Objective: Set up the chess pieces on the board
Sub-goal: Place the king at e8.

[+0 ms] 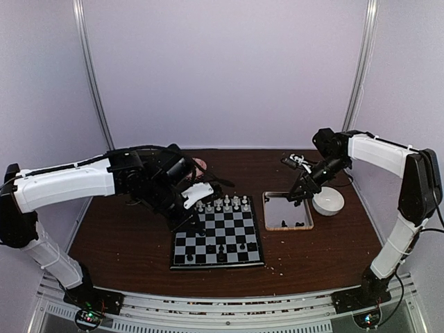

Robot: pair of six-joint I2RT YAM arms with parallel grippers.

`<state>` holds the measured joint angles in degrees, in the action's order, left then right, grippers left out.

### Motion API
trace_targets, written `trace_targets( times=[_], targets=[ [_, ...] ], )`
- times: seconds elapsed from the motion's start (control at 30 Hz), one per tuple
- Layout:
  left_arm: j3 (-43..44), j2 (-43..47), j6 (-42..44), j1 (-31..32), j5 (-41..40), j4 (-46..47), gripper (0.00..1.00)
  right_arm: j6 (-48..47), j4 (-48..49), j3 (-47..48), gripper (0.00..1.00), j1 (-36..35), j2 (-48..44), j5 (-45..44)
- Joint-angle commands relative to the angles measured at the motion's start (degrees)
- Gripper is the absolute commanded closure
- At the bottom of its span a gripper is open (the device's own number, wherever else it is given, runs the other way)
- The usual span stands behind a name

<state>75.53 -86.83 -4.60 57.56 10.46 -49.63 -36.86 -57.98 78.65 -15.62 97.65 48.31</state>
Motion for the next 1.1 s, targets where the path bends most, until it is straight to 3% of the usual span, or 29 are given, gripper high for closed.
trace_targets(
  times=[0.0,0.4,1.07],
  targets=[
    [-0.4,-1.9,3.4,2.7,-3.0,-4.4,1.0,0.2,1.0,-0.3,0.54,0.1,1.2,-1.3],
    [3.2,-11.4,7.0,6.2,-4.8,-5.7,1.0,0.1,1.0,-1.0,0.55,0.1,2.0,-1.5],
    [4.6,-19.5,7.0,7.0,-5.8,1.0,1.0,-0.5,0.5,-1.3,0.55,0.1,2.9,-1.3]
  ],
)
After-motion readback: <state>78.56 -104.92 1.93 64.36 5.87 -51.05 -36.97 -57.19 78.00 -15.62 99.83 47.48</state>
